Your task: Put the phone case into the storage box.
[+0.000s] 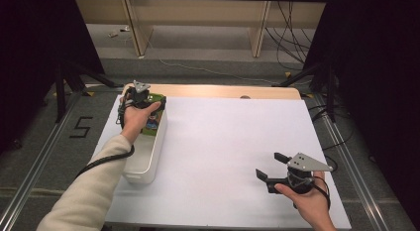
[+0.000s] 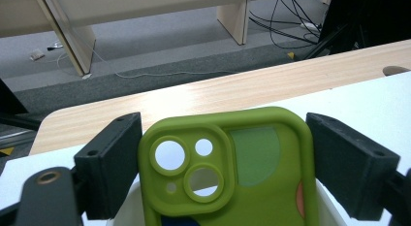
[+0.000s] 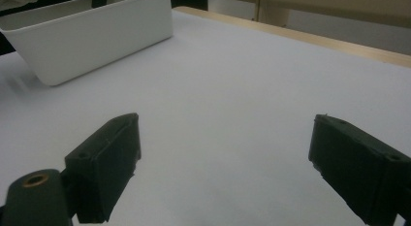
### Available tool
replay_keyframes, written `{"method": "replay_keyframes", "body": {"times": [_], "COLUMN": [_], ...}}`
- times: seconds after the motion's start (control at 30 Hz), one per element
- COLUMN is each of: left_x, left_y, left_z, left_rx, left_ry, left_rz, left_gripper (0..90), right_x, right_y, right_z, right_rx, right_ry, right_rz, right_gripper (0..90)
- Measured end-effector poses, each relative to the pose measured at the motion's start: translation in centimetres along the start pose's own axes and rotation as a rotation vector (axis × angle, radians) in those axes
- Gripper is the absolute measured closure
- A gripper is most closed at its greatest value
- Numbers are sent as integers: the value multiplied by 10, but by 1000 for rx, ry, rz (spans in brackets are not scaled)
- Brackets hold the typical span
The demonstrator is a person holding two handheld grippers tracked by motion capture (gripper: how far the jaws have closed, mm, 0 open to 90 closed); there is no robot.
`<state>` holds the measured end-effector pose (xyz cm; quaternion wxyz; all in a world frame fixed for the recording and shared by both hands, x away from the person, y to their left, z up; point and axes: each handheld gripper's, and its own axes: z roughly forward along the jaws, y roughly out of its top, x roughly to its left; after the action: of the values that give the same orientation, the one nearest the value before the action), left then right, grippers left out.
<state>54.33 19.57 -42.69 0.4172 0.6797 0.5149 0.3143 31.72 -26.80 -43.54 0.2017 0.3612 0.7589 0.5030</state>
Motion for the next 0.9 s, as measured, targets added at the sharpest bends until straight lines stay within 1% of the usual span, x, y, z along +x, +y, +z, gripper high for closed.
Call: {"method": "replay_keyframes", "body": {"times": [0.5, 0.6, 0.9], "left_x": [0, 1, 0], "left_y": [-1, -2, -1], "left_z": [0, 0, 1], "left_rx": [-2, -5, -6], "left_ry": [-5, -5, -2], "left_rz": [-9, -16, -14], "left_gripper": [156, 155, 153], "right_x": [0, 0, 0], "right_y": [0, 0, 0], "right_z": [0, 0, 0], "right_rx": [1, 1, 1], "right_ry": [0, 0, 1], "right_rz": [-2, -1, -1], "right_gripper": [126, 126, 125]}}
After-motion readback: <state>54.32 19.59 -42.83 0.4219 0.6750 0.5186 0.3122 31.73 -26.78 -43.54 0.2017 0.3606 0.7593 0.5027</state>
